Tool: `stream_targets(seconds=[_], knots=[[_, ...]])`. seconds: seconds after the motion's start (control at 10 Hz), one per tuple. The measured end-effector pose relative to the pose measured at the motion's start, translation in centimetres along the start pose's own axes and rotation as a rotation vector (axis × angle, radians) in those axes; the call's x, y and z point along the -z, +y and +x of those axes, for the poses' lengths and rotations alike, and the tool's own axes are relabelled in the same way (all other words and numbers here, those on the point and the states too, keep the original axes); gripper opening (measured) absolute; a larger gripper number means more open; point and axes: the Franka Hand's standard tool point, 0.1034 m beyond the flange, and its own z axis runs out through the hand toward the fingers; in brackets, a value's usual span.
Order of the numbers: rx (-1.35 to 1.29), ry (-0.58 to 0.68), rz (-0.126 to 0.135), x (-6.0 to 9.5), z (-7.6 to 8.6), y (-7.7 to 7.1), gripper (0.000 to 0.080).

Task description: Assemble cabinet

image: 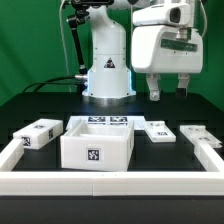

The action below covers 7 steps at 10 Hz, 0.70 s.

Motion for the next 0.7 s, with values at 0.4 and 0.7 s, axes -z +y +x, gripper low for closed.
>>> stream_targets(seconds=[0.4, 0.7], knots=[[0.386, -0.027, 0.028, -1.3, -4.9, 0.6, 0.0798], [0.428, -0.035, 0.038, -1.6, -5.6, 0.9, 0.0798]])
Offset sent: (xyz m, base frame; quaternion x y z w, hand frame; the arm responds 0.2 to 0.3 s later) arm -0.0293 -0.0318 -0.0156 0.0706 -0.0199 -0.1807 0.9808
